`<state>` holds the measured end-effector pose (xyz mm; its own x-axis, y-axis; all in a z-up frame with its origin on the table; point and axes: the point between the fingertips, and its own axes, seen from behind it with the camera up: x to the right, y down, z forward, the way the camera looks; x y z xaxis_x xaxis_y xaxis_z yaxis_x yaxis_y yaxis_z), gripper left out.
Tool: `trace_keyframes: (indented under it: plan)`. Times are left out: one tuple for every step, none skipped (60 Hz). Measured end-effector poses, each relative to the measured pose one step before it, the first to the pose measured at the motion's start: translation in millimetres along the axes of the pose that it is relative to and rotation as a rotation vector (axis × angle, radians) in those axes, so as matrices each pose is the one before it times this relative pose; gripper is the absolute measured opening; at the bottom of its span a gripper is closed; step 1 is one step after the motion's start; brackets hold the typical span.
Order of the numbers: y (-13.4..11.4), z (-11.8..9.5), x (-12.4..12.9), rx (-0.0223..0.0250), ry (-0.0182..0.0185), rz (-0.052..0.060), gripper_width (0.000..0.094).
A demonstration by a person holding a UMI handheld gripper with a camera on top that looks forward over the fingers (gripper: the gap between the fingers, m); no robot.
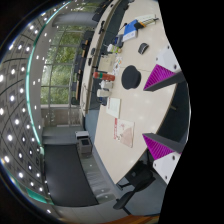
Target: Arrange mouse
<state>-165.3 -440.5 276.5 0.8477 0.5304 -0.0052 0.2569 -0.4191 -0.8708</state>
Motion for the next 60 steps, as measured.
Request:
trace_keyframes:
  plan:
    - [1.30,-0.19,1.73,-0.00288,0.00502,0.0051,0.0856]
    - [1.70,-0.15,2.32,-0.00314,0.00533,0.0050,0.0857]
    - [2.47,0.12,3.29,-0.00397,0.00605,0.0046,0.0856]
    - [3.02,0.70,4.86,-0.00469,0.00618,0.0044,0.0855]
    - [3.78,1.09,5.56,-0.00532,0.00675,0.0044,0.0855]
    - [1.97,-2.47,0.66,-0.00660,0.00694,0.0049,0.0857]
    - [7.97,14.18,22.00,-0.00258,0.00522,0.0030,0.0856]
    - [4.59,2.82,7.13,-0.00550,0.00825,0.0038,0.0856]
    - [3.13,-1.08,4.67,-0.00762,0.00925,0.0042,0.0856]
    - [4.84,4.00,8.60,-0.00604,0.00910,0.0044,0.0856]
    - [5.13,4.19,9.01,-0.00640,0.00916,0.0044,0.0855]
    - [5.40,3.93,9.14,-0.00705,0.00949,0.0049,0.0855]
    - [5.76,3.98,9.28,-0.00756,0.01058,0.0047,0.0856]
    - [4.25,-0.73,8.66,-0.00730,0.01105,0.0059,0.0857]
    - [6.05,8.19,11.67,-0.00498,0.01241,0.0047,0.0856]
    - [5.44,5.75,10.68,-0.00610,0.01337,0.0046,0.0857]
    - [5.12,2.69,9.76,-0.00803,0.01453,0.0044,0.0857]
    - [4.98,5.68,11.31,-0.00651,0.01514,0.0036,0.0857]
    - [4.90,5.82,11.83,-0.00638,0.01580,0.0031,0.0857]
    - [4.40,6.08,12.05,-0.00636,0.01662,0.0028,0.0858]
    - [4.29,5.99,12.25,-0.00595,0.01716,0.0022,0.0857]
    - [3.99,6.29,12.37,-0.00463,0.01748,0.0018,0.0856]
    - [1.88,8.69,11.41,-0.00232,0.01687,0.0013,0.0857]
    - [4.01,4.80,12.13,0.00043,0.01605,0.0009,0.0858]
    - [2.96,7.63,11.24,-0.00122,0.01708,0.0012,0.0858]
    - [2.31,7.69,11.16,-0.00195,0.01652,0.0009,0.0856]
    - [0.27,9.69,10.56,-0.00195,0.01647,0.0012,0.0858]
    - [0.41,7.96,10.14,0.00129,0.01371,0.0010,0.0860]
    - [-0.59,8.76,9.54,0.00378,0.01230,0.0006,0.0861]
    - [-0.67,8.93,9.50,0.00372,0.01245,0.0003,0.0859]
    - [-1.74,8.34,10.04,0.00127,0.01254,0.0006,0.0859]
    - [0.49,9.17,9.85,0.00217,0.00896,0.0008,0.0860]
    - [-0.42,9.72,7.79,0.00186,0.01039,0.0007,0.0858]
    - [-1.03,9.81,7.12,0.00179,0.00792,0.0010,0.0857]
    - [-1.33,9.87,6.40,0.00179,0.00629,0.0015,0.0857]
    - [-1.35,10.32,6.11,0.00190,0.00544,0.0017,0.0856]
    - [-1.98,10.57,6.30,0.00152,0.00693,0.0009,0.0855]
    - [-1.85,9.03,5.51,0.00241,0.00407,0.0019,0.0857]
    - [-2.38,8.89,5.22,0.00500,0.00392,0.0019,0.0856]
    - [-2.62,9.12,4.67,0.00705,0.00386,0.0019,0.0858]
    - [-2.29,9.05,4.62,0.00667,0.00389,0.0012,0.0857]
    - [-2.67,10.21,1.07,0.00493,0.00654,0.0004,0.0857]
    - [-1.13,8.76,3.88,0.00176,0.00259,0.0006,0.0857]
    - [-0.68,8.65,3.70,-0.00094,0.00173,0.0002,0.0857]
    - [-0.26,8.31,3.25,-0.00241,0.00150,0.0007,0.0857]
    - [-0.39,9.32,1.61,-0.00414,0.00422,0.0007,0.0855]
    - [0.61,6.93,5.56,-0.00463,-0.00113,0.0014,0.0856]
    - [0.40,7.05,2.95,-0.00431,0.00163,0.0021,0.0855]
    - [0.43,7.12,2.90,-0.00475,0.00122,0.0022,0.0856]
    - [0.79,6.79,2.42,-0.00556,0.00119,0.0027,0.0857]
    - [0.47,6.61,2.03,-0.00540,0.00118,0.0033,0.0855]
    - [0.50,6.24,2.04,-0.00510,0.00087,0.0042,0.0855]
    - [0.75,5.78,1.72,-0.00507,-0.00016,0.0051,0.0856]
    - [1.48,8.60,-1.65,-0.00323,0.00064,0.0052,0.0856]
    - [-0.19,4.21,2.55,-0.00820,-0.00453,0.0047,0.0856]
    - [0.64,4.74,1.06,-0.00616,-0.00310,0.0039,0.0856]
    - [0.85,4.67,1.20,-0.00621,-0.00197,0.0029,0.0854]
    - [0.80,4.48,1.14,-0.00615,-0.00117,0.0007,0.0857]
    - [1.19,4.87,1.20,-0.00684,-0.00065,-0.0013,0.0857]
    - [1.00,4.23,1.31,-0.00640,-0.00064,-0.0022,0.0858]
